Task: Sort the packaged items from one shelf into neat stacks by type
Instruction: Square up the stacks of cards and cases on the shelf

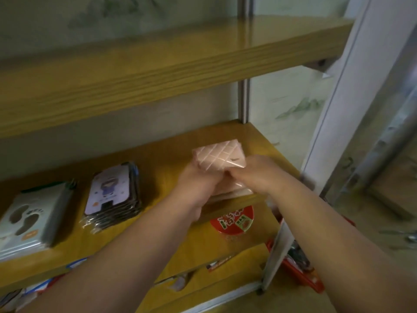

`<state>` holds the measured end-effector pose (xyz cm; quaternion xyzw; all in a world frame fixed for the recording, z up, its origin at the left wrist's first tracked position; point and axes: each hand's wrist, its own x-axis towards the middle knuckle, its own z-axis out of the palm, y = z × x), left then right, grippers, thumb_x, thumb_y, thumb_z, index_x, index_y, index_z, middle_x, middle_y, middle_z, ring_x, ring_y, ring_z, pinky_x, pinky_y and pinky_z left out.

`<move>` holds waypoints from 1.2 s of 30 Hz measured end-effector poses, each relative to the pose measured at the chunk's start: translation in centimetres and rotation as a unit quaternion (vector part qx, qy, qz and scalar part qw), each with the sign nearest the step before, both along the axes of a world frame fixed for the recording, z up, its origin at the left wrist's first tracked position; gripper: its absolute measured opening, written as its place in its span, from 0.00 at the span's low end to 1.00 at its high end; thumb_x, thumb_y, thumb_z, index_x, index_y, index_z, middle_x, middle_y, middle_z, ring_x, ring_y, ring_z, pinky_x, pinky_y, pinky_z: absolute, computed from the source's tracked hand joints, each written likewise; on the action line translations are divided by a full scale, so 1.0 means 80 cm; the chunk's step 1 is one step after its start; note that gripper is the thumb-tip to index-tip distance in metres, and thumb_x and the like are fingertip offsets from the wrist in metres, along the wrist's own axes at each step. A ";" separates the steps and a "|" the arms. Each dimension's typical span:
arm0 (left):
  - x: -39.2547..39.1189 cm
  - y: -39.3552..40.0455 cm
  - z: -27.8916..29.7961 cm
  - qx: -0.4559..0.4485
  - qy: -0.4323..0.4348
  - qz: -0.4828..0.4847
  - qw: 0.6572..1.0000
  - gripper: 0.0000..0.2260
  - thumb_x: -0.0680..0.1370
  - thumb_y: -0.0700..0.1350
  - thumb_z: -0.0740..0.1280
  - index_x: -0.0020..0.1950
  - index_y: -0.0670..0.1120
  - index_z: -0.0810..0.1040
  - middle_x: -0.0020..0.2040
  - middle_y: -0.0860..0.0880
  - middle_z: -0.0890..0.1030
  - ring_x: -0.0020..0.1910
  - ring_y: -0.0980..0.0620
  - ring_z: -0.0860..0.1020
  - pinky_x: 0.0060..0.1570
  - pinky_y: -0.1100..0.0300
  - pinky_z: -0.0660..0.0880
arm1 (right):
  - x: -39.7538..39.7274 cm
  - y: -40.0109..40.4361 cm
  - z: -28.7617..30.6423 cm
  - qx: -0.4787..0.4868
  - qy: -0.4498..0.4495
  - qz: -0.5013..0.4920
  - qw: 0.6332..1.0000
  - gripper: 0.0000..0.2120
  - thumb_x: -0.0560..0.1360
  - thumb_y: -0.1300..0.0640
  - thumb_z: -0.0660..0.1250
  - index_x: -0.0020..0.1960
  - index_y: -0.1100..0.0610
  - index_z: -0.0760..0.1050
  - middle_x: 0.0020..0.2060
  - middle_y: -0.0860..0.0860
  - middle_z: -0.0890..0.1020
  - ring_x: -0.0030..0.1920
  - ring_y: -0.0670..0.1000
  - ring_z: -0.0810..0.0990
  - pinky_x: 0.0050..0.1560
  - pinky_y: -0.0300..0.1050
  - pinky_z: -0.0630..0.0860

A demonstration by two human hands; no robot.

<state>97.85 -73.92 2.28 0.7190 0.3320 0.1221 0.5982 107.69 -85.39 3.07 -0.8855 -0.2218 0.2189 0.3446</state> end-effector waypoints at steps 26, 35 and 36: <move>0.000 0.018 -0.039 0.241 -0.103 -0.102 0.960 0.32 0.78 0.32 0.66 0.74 0.47 0.51 0.70 0.51 0.65 0.67 0.59 0.65 0.58 0.81 0.59 | 0.013 -0.007 -0.052 0.235 -0.041 0.037 0.970 0.17 0.80 0.50 0.65 0.67 0.41 0.68 0.55 0.33 0.78 0.56 0.34 0.76 0.59 0.45 0.76; 0.004 0.014 -0.024 0.137 0.032 -0.018 0.990 0.23 0.72 0.58 0.71 0.63 0.50 0.74 0.62 0.49 0.75 0.57 0.49 0.77 0.60 0.49 0.76 | 0.030 -0.008 -0.029 0.170 -0.020 -0.036 0.985 0.08 0.75 0.43 0.68 0.50 0.45 0.78 0.43 0.43 0.84 0.43 0.45 0.82 0.36 0.42 0.74; 0.006 0.012 -0.020 0.154 0.054 -0.018 0.986 0.23 0.72 0.59 0.70 0.63 0.49 0.75 0.62 0.49 0.74 0.59 0.48 0.76 0.61 0.48 0.75 | 0.034 -0.008 -0.029 0.144 -0.023 -0.032 0.989 0.10 0.75 0.42 0.67 0.49 0.47 0.79 0.44 0.45 0.83 0.43 0.47 0.82 0.36 0.43 0.74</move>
